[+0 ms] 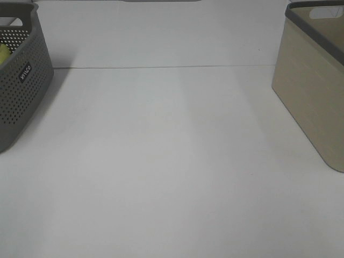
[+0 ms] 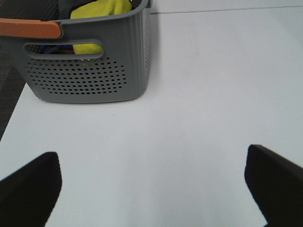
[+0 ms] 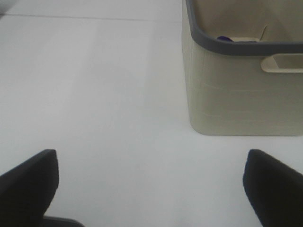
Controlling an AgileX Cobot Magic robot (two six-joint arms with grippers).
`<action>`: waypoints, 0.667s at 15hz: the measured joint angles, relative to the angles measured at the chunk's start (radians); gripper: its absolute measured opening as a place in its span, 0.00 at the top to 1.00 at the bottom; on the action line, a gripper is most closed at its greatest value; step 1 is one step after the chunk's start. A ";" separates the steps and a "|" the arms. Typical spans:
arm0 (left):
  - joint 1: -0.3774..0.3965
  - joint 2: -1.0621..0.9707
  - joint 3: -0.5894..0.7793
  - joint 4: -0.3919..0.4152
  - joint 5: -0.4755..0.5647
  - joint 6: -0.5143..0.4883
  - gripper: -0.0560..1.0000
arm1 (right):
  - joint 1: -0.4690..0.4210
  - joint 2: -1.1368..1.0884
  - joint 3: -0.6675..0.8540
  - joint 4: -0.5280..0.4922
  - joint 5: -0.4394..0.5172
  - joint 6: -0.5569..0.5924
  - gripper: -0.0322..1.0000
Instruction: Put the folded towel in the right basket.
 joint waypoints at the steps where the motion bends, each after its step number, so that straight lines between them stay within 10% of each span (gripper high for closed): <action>1: 0.000 0.000 0.000 0.000 0.000 0.000 0.01 | 0.000 -0.013 0.012 -0.014 0.015 0.000 0.03; 10: 0.000 0.000 0.000 0.000 0.000 0.000 0.01 | -0.035 -0.016 0.017 -0.012 0.015 0.001 0.03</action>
